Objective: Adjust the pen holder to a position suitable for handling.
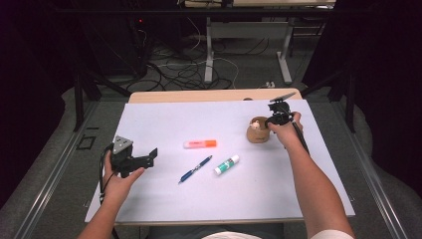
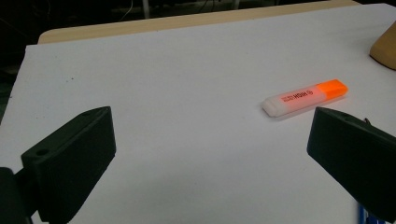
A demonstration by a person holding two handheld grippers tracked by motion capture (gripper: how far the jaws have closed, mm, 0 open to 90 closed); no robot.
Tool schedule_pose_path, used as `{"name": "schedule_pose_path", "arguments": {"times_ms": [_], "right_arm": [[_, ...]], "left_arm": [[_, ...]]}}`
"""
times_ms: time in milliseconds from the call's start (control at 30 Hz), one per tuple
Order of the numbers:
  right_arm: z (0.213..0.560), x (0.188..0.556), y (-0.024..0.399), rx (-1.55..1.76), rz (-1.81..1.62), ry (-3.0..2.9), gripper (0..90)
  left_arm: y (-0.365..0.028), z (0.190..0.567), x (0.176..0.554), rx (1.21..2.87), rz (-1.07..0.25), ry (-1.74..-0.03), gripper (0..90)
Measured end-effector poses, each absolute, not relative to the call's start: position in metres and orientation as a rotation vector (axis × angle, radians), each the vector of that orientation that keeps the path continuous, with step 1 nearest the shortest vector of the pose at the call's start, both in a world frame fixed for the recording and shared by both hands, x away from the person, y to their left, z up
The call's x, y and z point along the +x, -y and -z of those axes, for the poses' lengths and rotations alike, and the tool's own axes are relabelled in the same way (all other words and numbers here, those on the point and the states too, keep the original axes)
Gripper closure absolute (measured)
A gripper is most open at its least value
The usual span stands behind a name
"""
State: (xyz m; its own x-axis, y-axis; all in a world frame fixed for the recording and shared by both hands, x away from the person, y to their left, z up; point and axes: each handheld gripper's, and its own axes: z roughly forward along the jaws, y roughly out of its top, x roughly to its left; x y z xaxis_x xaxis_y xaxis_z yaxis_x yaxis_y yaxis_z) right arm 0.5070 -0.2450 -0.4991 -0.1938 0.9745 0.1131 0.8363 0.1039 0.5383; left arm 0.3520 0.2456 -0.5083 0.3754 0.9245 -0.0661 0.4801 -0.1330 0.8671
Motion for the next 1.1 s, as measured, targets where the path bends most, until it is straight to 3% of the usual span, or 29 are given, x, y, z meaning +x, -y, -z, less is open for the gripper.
{"name": "schedule_pose_path", "arguments": {"times_ms": [1100], "right_arm": [[0.489, 0.494, 0.230, 1.938, -0.694, -2.087, 82.2]], "left_arm": [[-0.244, 0.510, 0.353, 1.775, -0.629, -1.244, 1.1]]}}
